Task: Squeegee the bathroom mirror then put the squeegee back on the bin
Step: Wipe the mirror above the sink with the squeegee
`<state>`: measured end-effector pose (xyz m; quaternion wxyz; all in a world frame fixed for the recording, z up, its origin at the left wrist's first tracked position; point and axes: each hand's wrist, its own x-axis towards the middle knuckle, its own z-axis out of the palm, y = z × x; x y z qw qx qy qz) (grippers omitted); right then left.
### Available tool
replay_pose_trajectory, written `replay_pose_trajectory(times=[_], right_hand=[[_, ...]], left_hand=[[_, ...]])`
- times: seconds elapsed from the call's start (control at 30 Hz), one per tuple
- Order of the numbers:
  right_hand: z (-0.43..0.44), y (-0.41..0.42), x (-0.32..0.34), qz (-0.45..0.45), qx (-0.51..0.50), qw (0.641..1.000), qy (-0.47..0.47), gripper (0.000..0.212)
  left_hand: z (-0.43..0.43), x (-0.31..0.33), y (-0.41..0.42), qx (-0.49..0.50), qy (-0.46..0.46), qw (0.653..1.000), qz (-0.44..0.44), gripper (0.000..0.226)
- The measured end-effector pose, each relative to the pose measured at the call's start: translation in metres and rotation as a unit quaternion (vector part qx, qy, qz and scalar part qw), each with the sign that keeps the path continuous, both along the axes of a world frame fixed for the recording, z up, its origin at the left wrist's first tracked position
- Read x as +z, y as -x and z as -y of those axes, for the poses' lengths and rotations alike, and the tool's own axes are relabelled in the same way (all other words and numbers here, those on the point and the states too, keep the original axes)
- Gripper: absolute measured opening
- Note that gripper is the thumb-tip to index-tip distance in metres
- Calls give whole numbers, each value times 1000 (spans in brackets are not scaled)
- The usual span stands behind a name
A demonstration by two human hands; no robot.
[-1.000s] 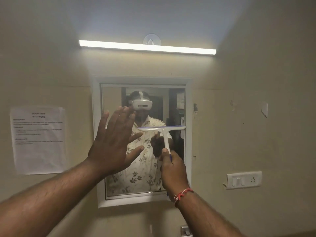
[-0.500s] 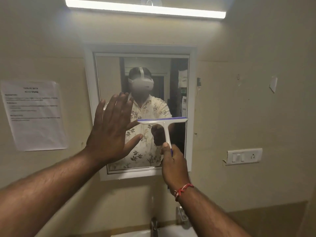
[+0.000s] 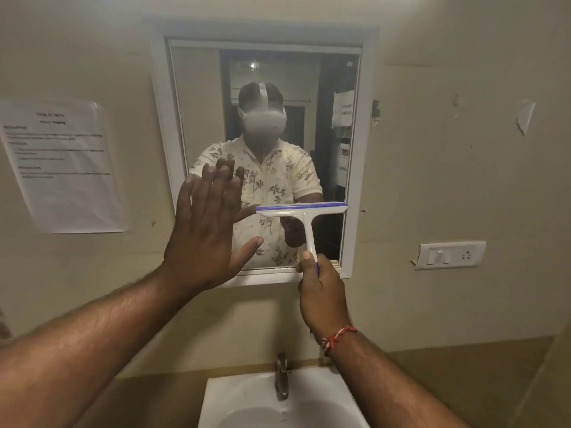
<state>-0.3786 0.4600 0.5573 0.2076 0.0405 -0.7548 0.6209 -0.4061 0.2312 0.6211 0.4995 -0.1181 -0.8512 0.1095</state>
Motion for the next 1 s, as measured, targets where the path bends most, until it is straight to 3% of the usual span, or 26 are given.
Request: replay_pose_trajectory(times=[1.0], right_hand=[[-8, -11, -94, 65, 0, 998, -21, 40]], left_hand=[[-23, -101, -15, 46, -7, 993, 108, 110]])
